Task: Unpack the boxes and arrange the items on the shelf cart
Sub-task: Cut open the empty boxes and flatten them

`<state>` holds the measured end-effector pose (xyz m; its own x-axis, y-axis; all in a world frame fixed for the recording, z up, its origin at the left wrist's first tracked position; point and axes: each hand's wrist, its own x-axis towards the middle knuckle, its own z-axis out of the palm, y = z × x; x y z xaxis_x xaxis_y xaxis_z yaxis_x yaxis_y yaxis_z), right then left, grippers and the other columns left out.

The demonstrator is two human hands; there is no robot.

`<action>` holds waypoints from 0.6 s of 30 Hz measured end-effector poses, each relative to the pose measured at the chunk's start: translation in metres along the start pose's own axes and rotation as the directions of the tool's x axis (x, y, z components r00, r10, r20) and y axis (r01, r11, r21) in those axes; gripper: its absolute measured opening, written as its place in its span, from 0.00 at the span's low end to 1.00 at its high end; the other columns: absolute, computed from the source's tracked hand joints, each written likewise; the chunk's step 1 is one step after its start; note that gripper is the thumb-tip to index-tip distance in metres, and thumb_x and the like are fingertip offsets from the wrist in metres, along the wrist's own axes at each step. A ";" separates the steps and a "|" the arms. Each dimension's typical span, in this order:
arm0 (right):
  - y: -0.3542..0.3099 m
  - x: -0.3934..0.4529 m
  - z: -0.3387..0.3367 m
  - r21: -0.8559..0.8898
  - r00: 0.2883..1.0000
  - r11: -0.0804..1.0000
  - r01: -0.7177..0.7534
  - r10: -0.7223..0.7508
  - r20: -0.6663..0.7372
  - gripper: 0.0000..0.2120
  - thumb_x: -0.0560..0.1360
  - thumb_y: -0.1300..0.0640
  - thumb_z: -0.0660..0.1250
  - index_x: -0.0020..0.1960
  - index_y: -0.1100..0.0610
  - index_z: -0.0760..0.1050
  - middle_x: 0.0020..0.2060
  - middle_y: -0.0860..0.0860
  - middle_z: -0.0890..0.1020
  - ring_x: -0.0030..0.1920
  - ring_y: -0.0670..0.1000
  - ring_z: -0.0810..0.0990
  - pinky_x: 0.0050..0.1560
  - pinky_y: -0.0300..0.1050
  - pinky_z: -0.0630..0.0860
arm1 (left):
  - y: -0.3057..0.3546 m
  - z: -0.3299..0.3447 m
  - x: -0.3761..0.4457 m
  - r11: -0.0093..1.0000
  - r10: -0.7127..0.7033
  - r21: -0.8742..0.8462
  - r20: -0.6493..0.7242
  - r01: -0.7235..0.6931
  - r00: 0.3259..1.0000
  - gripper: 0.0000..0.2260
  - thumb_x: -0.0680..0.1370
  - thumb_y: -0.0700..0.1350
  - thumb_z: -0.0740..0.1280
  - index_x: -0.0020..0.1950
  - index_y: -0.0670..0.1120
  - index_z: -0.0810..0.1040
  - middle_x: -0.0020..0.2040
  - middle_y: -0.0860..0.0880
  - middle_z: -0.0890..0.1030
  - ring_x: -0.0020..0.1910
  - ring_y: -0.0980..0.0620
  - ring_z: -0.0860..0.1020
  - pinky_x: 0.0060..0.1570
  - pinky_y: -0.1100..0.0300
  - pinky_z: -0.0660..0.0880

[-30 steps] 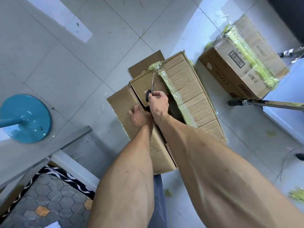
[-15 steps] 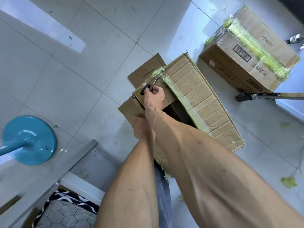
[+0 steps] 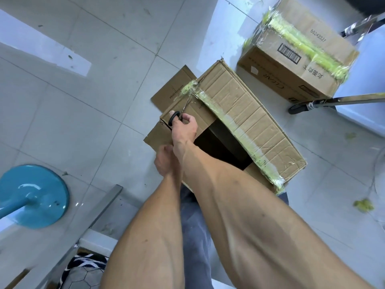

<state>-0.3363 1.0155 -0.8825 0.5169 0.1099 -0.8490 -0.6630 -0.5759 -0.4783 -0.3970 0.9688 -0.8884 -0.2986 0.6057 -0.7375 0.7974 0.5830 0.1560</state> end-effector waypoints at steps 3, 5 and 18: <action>-0.017 0.013 0.000 0.008 1.000 1.000 0.018 -0.018 -0.006 0.19 0.71 0.49 0.75 0.58 0.56 0.77 0.49 0.49 0.78 0.48 0.49 0.76 0.48 0.39 0.69 | -0.006 -0.001 0.013 0.980 -0.054 -0.201 -0.200 0.013 0.978 0.13 0.81 0.40 0.56 0.56 0.40 0.79 0.56 0.39 0.81 0.57 0.39 0.75 0.47 0.54 0.68; -0.023 0.021 -0.001 -0.005 1.000 1.000 0.024 -0.024 -0.021 0.19 0.71 0.49 0.76 0.58 0.56 0.77 0.51 0.51 0.80 0.50 0.52 0.78 0.47 0.40 0.70 | -0.002 -0.010 0.027 0.981 -0.025 -0.192 -0.317 -0.039 0.948 0.13 0.81 0.41 0.57 0.60 0.41 0.78 0.58 0.40 0.80 0.58 0.40 0.76 0.48 0.54 0.68; -0.018 0.025 0.006 -0.125 0.999 0.992 0.015 -0.019 -0.031 0.17 0.67 0.50 0.77 0.51 0.55 0.76 0.45 0.51 0.81 0.48 0.53 0.79 0.44 0.41 0.71 | 0.054 -0.028 0.069 0.976 0.125 -0.126 -0.337 -0.176 0.933 0.17 0.82 0.43 0.54 0.70 0.44 0.71 0.66 0.43 0.76 0.64 0.43 0.73 0.55 0.54 0.69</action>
<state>-0.3148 1.0337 -0.8971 0.5460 0.0957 -0.8323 -0.5825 -0.6706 -0.4593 -0.3891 1.0569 -0.9128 -0.3556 0.8205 -0.4475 0.7647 0.5307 0.3654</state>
